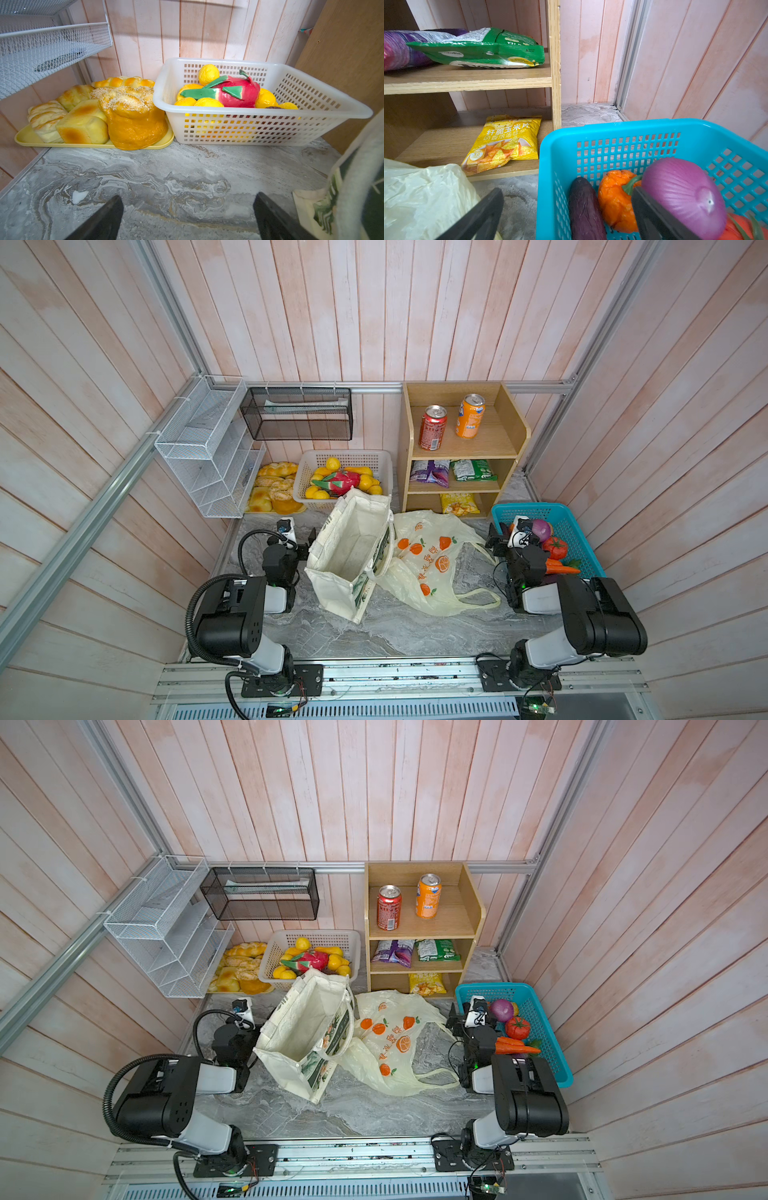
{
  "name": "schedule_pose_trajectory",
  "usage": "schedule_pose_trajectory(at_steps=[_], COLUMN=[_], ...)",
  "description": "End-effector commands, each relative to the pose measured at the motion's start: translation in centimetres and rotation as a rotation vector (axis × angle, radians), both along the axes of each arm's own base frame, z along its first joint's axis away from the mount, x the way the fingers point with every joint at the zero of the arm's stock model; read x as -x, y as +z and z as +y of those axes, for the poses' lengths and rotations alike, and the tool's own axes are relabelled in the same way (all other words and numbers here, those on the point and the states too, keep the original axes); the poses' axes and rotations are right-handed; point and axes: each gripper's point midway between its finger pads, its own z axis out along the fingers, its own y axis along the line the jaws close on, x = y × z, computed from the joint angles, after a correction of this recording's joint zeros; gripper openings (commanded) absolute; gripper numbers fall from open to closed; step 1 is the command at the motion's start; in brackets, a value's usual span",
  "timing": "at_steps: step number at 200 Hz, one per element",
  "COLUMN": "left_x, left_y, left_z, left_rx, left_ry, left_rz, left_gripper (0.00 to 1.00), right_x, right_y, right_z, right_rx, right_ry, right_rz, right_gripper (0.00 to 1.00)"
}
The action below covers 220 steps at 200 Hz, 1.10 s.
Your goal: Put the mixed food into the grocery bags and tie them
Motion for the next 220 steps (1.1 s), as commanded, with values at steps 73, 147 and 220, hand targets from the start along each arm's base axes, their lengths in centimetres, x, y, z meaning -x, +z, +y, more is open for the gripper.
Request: schedule_pose_trajectory(at_steps=[73, 147, 220], left_x=[-0.3, -0.5, -1.3], left_y=[0.5, 1.2, 6.6], left_z=[0.2, 0.5, 3.5], left_rx=[-0.007, 0.011, 0.144], left_ry=[0.009, 0.002, 0.18], left_rz=[-0.014, -0.021, 0.003], left_gripper=[1.0, 1.0, 1.0], right_x=[0.0, -0.3, -0.6], right_y=[-1.6, -0.3, 4.2], right_z=[0.3, -0.7, -1.0], right_rx=[-0.031, -0.052, -0.245], right_ry=[0.048, -0.011, -0.052], right_rz=[0.065, 0.054, 0.06], right_gripper=[0.98, 0.98, 0.98])
